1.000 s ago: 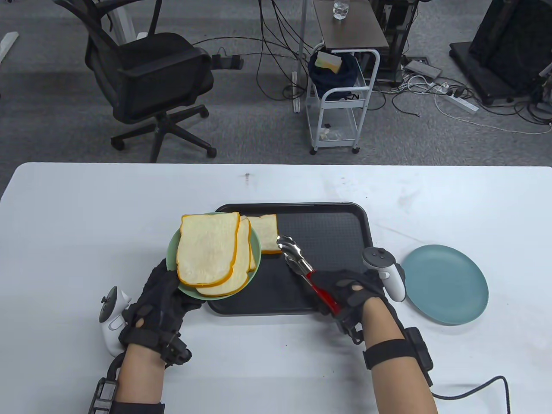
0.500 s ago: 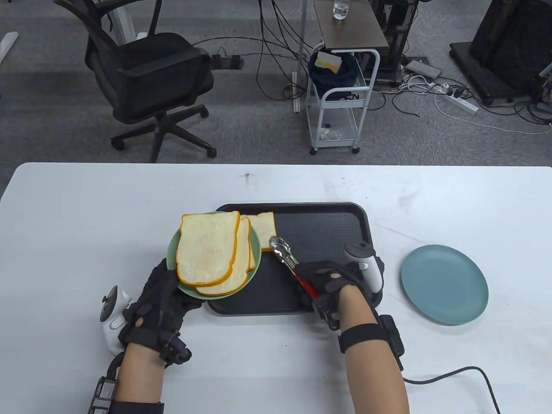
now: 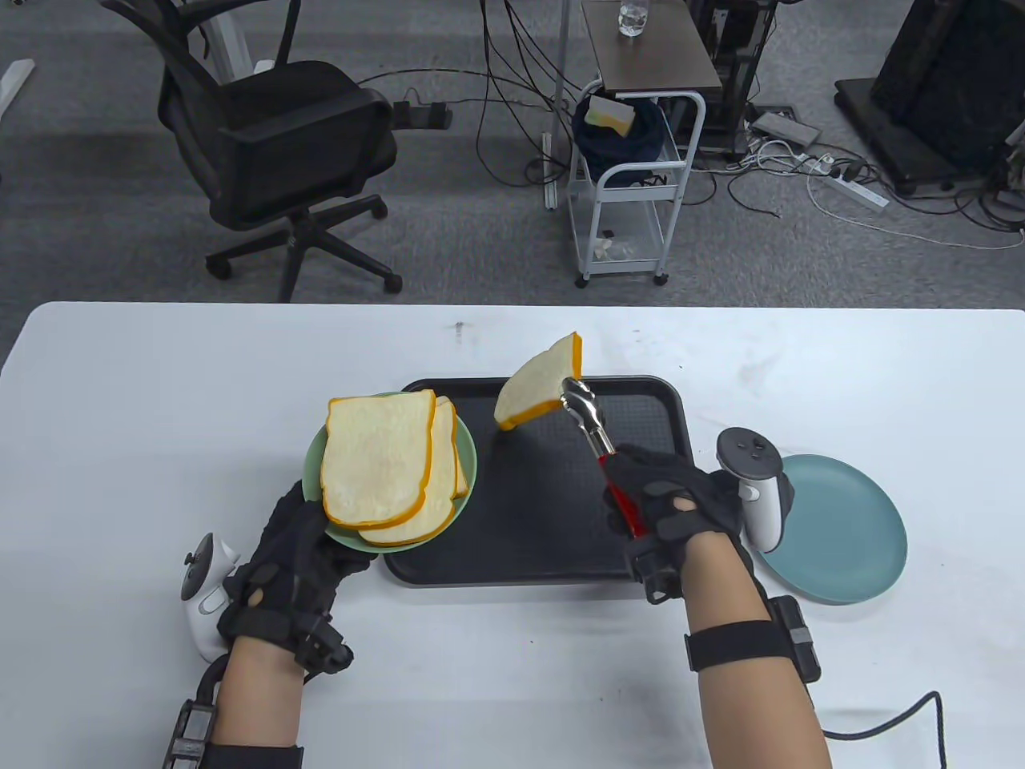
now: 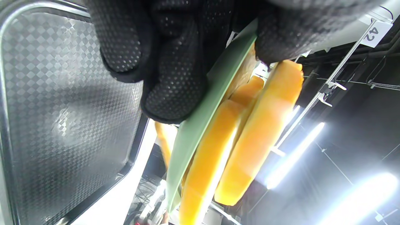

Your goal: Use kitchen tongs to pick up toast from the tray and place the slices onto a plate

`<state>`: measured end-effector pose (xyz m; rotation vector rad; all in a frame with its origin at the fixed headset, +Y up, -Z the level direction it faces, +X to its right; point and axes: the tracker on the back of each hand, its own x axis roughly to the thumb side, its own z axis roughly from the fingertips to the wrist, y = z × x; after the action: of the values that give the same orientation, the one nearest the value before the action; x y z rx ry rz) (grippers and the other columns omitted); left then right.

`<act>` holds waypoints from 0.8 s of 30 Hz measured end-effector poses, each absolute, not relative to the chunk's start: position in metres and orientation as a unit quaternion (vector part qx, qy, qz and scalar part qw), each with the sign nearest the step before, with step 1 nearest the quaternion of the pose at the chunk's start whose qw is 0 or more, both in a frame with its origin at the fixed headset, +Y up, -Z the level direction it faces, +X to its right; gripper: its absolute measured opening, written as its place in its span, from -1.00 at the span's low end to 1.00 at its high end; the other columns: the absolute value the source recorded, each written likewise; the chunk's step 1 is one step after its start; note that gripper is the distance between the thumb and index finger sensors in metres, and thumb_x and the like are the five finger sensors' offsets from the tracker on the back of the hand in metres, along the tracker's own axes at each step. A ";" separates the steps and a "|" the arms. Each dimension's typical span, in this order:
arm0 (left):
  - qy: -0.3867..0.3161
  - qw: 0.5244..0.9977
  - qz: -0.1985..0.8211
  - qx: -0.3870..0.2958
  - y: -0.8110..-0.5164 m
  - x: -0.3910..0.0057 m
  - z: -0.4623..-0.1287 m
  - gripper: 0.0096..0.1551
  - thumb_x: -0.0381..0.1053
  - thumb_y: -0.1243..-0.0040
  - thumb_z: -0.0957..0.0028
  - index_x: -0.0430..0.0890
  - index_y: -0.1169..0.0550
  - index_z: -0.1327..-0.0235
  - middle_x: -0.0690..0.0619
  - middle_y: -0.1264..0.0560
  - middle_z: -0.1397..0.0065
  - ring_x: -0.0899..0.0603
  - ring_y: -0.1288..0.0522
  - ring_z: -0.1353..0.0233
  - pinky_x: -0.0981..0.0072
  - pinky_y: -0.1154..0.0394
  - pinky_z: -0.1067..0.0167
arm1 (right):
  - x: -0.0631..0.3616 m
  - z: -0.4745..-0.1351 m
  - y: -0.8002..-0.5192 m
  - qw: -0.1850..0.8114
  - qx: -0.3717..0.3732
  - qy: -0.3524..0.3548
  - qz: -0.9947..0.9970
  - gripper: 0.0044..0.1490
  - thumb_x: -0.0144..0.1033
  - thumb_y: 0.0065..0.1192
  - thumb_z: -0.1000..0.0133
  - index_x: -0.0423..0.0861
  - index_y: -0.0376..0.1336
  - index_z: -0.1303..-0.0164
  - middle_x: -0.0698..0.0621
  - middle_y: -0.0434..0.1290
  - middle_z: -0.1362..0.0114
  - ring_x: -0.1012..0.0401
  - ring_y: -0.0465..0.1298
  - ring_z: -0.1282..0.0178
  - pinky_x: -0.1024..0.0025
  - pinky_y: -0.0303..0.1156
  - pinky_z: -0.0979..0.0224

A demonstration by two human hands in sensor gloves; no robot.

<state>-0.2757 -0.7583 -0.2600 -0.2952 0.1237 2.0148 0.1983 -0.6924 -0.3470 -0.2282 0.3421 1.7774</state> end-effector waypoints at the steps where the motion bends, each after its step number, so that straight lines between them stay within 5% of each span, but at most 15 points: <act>1: 0.053 0.524 0.841 -0.123 -0.759 -0.276 -0.260 -0.26 0.23 -0.22 -0.13 0.24 -0.12 -0.47 0.03 -0.48 -0.48 -0.11 -0.79 -0.06 0.09 -0.64 -0.17 | 0.200 -0.343 -0.679 0.623 -0.084 0.136 0.766 -0.20 0.05 0.39 -0.07 -0.09 0.27 -0.46 -0.25 0.62 -0.15 -0.04 0.75 0.27 0.10 0.68 0.24; 11: 0.059 0.527 0.839 -0.121 -0.759 -0.276 -0.259 -0.26 0.23 -0.22 -0.13 0.25 -0.12 -0.47 0.04 -0.48 -0.48 -0.11 -0.78 -0.07 0.09 -0.64 -0.17 | 0.169 -0.293 -0.596 0.665 0.066 0.124 0.734 -0.20 0.04 0.34 -0.09 -0.11 0.25 -0.47 -0.27 0.62 -0.15 -0.04 0.76 0.26 0.10 0.69 0.24; 17: 0.056 0.526 0.840 -0.116 -0.759 -0.278 -0.259 -0.26 0.23 -0.22 -0.13 0.26 -0.11 -0.47 0.04 -0.48 -0.49 -0.10 -0.79 -0.07 0.10 -0.65 -0.17 | 0.141 -0.272 -0.600 0.658 0.111 0.166 0.726 -0.20 0.01 0.31 -0.10 -0.14 0.24 -0.48 -0.29 0.62 -0.15 -0.05 0.76 0.27 0.10 0.69 0.25; 24: 0.057 0.528 0.839 -0.119 -0.759 -0.277 -0.259 -0.26 0.23 -0.22 -0.13 0.25 -0.11 -0.47 0.05 -0.48 -0.49 -0.10 -0.79 -0.07 0.10 -0.65 -0.18 | 0.121 -0.257 -0.645 0.636 0.109 0.222 0.731 -0.20 0.00 0.32 -0.10 -0.15 0.25 -0.47 -0.29 0.62 -0.15 -0.06 0.76 0.27 0.09 0.69 0.25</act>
<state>-0.2770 -0.7587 -0.2590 -0.2850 0.1368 2.0041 0.1209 -0.6445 -0.2574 0.2488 0.5067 1.6710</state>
